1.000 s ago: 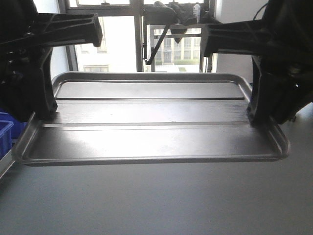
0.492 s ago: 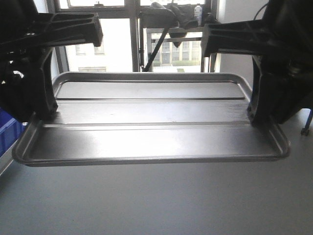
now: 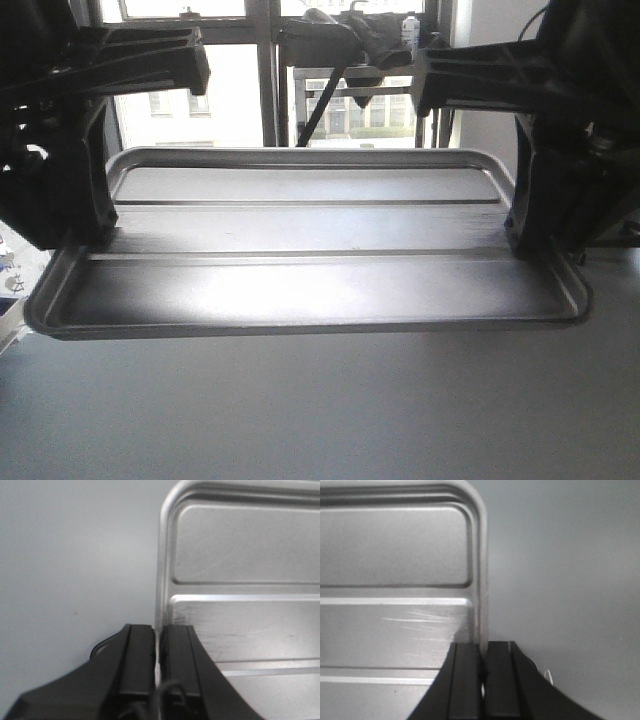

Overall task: Grab silver tray and place in blue box
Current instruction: 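Carry the tray in both grippers while the base drives to the blue bins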

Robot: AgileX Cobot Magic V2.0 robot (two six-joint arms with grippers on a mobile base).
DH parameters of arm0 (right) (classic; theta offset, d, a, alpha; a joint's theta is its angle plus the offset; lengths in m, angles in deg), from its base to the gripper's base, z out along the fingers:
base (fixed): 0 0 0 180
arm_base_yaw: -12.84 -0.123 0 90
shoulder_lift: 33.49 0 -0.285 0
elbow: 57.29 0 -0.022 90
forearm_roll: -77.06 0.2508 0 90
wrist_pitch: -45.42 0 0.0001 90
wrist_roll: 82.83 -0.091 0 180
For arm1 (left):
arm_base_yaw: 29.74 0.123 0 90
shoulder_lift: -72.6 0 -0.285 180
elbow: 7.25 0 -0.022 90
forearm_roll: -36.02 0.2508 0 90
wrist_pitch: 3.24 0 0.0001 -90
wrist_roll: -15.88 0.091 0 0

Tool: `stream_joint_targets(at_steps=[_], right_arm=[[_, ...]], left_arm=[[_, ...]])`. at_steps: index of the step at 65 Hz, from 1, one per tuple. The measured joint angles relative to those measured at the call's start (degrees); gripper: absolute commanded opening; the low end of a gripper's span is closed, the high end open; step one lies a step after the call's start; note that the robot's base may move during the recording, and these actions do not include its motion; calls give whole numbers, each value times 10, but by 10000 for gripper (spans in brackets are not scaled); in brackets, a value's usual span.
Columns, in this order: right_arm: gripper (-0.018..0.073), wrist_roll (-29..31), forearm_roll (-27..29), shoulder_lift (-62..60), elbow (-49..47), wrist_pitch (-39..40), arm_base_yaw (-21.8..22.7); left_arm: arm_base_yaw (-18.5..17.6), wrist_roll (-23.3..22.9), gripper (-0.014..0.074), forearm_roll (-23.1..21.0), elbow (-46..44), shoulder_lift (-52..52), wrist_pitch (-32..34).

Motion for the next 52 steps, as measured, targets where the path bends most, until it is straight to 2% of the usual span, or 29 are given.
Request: stream_joint_targets(at_steps=[52], right_arm=[[53, 0, 0, 0, 0, 0, 0]], left_arm=[[0, 0, -8, 0, 0, 0, 0]])
